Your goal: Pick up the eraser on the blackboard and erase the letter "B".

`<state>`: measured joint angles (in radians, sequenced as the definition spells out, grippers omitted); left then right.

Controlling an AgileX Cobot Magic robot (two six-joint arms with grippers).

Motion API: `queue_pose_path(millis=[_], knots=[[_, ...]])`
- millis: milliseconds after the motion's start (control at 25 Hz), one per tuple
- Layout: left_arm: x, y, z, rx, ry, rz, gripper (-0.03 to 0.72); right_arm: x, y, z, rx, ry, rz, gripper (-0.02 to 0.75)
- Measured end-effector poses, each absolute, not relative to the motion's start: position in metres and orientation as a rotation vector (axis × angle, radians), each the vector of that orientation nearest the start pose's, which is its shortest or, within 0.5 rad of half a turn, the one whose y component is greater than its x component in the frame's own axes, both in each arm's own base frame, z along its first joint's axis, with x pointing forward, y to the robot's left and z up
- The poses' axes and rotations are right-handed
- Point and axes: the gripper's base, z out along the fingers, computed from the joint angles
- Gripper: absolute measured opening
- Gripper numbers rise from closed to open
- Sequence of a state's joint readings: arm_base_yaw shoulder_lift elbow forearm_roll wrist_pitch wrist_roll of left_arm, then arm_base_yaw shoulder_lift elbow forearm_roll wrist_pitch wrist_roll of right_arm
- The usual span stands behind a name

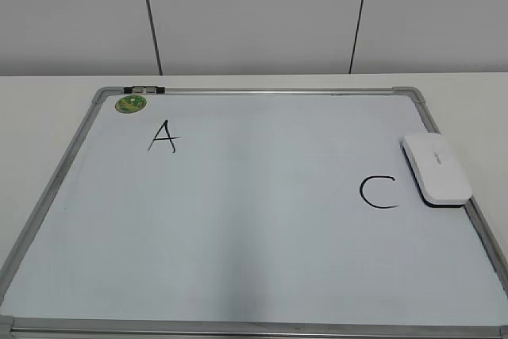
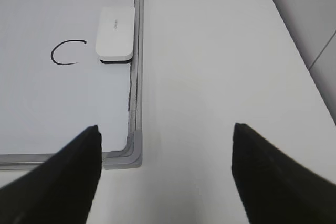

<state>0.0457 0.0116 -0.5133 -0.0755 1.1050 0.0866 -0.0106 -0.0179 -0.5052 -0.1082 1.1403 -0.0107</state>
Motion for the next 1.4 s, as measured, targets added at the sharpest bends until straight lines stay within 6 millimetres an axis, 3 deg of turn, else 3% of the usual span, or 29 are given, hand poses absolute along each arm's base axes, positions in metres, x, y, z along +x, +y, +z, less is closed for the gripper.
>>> queue_pose_path(millis=[720, 1400], knots=[[-0.0064, -0.0064, 0.2775, 0.048, 2.086, -0.011, 0.254, -0.0121, -0.0088, 0.2726, 0.012, 2.099, -0.143, 0.592], [-0.0064, -0.0064, 0.2775, 0.046, 2.086, -0.012, 0.241, -0.0121, -0.0089, 0.2726, 0.012, 2.099, -0.144, 0.592]])
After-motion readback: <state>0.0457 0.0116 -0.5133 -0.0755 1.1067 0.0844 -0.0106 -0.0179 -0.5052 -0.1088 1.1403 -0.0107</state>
